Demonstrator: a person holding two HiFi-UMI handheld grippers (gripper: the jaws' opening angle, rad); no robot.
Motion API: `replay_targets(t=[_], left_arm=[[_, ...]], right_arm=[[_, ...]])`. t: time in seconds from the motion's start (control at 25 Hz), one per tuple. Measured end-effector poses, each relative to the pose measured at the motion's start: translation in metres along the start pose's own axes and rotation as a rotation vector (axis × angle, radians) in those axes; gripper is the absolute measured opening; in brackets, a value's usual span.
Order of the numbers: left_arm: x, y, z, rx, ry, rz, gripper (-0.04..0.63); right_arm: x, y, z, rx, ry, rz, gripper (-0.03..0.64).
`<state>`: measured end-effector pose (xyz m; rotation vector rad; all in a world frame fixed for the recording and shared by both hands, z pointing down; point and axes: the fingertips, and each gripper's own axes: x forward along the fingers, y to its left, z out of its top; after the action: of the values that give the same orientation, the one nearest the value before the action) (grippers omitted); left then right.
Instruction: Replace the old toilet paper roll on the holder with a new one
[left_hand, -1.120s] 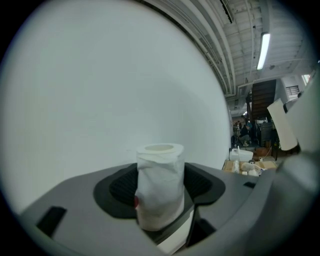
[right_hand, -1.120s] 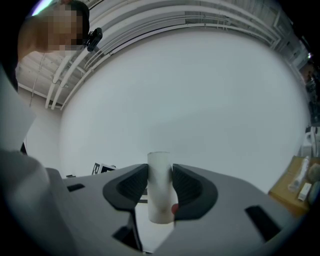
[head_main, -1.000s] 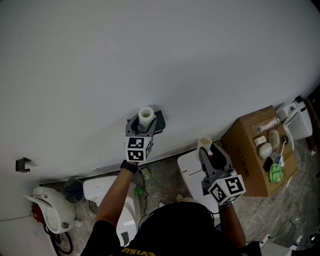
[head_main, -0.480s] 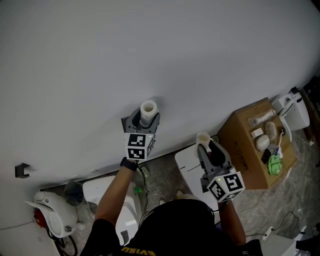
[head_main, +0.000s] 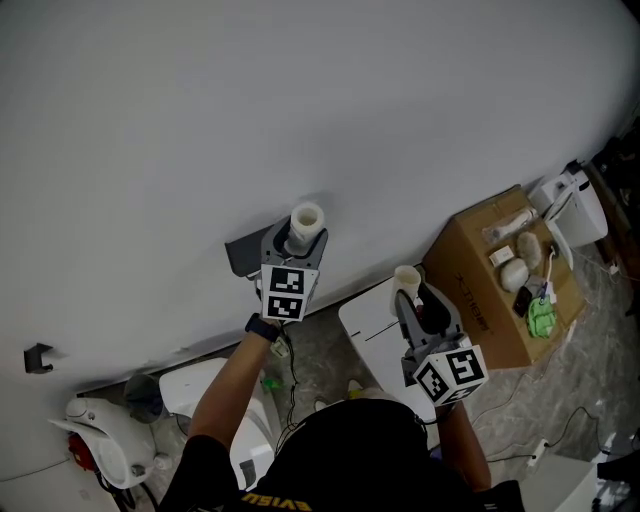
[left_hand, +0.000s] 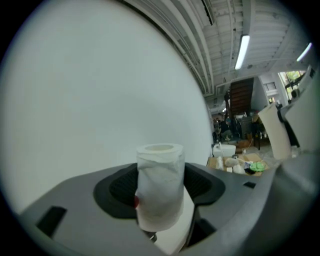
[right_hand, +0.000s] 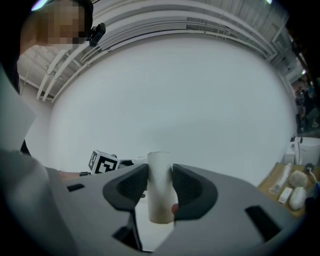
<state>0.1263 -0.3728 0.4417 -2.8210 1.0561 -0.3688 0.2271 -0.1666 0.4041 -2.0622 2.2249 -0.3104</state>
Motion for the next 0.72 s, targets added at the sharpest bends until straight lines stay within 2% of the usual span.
replay_targets(t=[0.2,0.36,0.72], left_arm=[[0.010,-0.023,-0.009,0.120,0.049,-0.028,0.282],[0.015,-0.039,-0.014,0.141,0.054,-0.074,0.282],[0.024,-0.070,-0.039,0.297,0.107,-0.106,0.282]], right_arm=[[-0.004,-0.004,0.000,-0.025,0.004,-0.022,0.153],[-0.005,-0.008,-0.003,-0.039,0.018,-0.053,0.153],[-0.007,-0.008,-0.015,-0.109,0.069,-0.080,0.153]])
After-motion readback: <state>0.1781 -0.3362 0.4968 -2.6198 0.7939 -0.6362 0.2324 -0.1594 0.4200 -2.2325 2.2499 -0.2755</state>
